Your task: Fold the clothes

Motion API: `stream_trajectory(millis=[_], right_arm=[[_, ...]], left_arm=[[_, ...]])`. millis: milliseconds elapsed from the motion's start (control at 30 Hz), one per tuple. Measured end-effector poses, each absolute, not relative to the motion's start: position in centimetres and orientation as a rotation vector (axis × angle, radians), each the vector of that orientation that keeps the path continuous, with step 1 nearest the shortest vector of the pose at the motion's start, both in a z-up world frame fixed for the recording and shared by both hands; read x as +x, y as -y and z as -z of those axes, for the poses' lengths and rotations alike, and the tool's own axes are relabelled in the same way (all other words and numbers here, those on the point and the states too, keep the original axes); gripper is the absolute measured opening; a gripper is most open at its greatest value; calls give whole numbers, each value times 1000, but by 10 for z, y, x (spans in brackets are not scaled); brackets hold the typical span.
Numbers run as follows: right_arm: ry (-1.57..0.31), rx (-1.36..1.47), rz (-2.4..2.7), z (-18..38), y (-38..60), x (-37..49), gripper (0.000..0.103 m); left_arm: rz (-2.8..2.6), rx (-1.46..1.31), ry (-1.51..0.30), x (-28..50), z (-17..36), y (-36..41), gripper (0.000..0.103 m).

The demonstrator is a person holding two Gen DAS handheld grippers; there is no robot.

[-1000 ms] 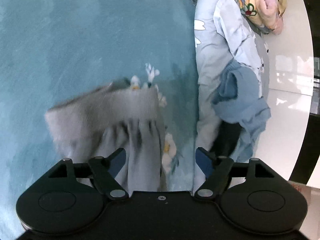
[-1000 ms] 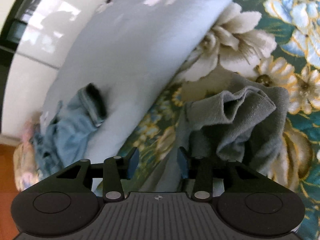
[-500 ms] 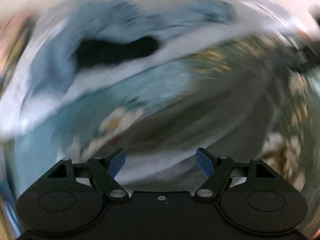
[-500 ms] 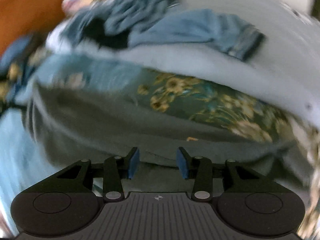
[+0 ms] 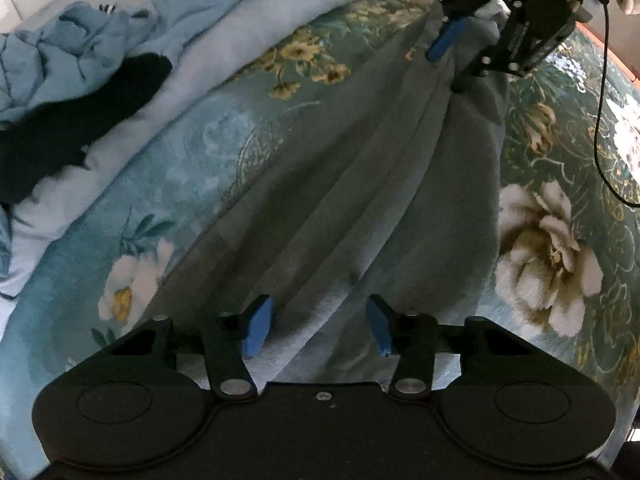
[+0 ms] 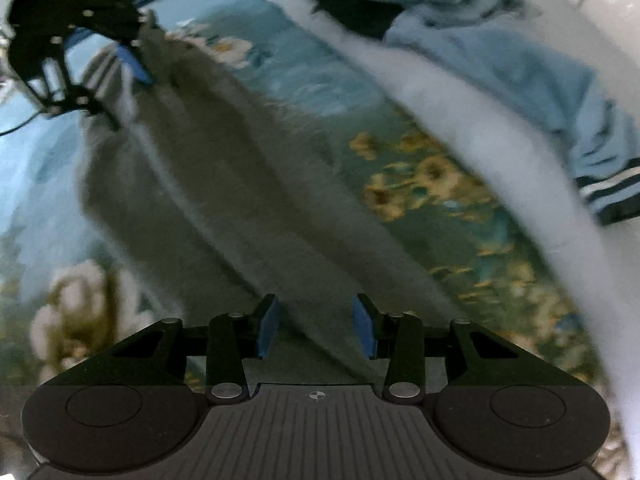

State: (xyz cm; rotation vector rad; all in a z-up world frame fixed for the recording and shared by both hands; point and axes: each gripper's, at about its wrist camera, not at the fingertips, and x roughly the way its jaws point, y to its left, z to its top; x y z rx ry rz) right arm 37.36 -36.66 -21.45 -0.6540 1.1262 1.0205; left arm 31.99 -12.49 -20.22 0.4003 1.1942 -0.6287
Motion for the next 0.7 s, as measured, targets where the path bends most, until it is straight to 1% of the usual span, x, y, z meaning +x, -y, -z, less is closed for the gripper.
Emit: stream_trajectory(millis=[100,133,167,233,267,300,333,433,533,700], right_arm=[[-1114,-711,-1038,221,364,370,37],[-1119,-720,-1028,224,364,370,30],[-1126,-711,-1016,225,365,373,16],[-1139,-694,-991,229,366,377,8],[-1141,-681,-979,229,367,379,5],[-1135,-662,-967,228,368,382,5],[-1128,-643,-955,226,369,385,4],[-1115,-565,-907,221,372,401,3],[-1119,-506,-837,223,373,420,3],[-1123,-515,-776,237,364,435,3]], left_arm=[[639,394,-1188,323,205,123,38],[638,389,-1184,323,205,123,29],[635,383,-1182,324,206,122,22],[616,373,-1179,327,207,121,18],[602,376,-1170,329,207,121,11],[587,382,-1160,330,206,120,9],[571,388,-1150,332,206,120,8],[511,374,-1118,341,203,117,7],[436,350,-1124,356,209,111,7],[306,362,-1144,376,224,104,8]])
